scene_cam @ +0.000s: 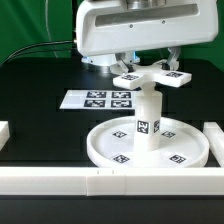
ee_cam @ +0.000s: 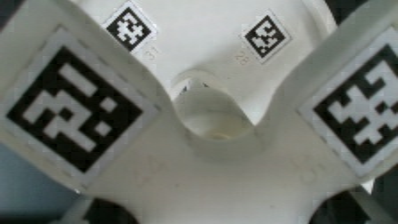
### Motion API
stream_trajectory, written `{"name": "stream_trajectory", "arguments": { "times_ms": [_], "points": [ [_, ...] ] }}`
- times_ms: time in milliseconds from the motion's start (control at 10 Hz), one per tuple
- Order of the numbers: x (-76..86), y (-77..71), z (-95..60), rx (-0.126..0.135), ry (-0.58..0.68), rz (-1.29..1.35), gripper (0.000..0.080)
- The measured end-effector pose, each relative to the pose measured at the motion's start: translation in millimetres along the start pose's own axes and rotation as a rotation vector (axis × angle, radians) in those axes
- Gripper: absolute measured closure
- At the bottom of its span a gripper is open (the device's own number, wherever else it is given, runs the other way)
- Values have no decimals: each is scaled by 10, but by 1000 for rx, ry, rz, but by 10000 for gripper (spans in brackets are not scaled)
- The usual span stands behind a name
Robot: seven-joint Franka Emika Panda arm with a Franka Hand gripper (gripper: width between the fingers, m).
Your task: Assemble round table
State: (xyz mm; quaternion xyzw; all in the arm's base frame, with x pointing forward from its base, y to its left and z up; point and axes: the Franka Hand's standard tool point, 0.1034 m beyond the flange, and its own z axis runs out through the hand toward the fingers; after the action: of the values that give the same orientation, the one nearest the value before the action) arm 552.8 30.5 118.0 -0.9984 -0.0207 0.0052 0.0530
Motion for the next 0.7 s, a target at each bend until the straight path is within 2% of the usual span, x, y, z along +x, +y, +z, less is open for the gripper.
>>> {"name": "stream_trajectory", "arguments": {
  "times_ms": [400,700],
  "points": [
    [-20,-55,122,1,-10,-9,351],
    [27,-57,137,-2,13,-18,351]
  ]
}}
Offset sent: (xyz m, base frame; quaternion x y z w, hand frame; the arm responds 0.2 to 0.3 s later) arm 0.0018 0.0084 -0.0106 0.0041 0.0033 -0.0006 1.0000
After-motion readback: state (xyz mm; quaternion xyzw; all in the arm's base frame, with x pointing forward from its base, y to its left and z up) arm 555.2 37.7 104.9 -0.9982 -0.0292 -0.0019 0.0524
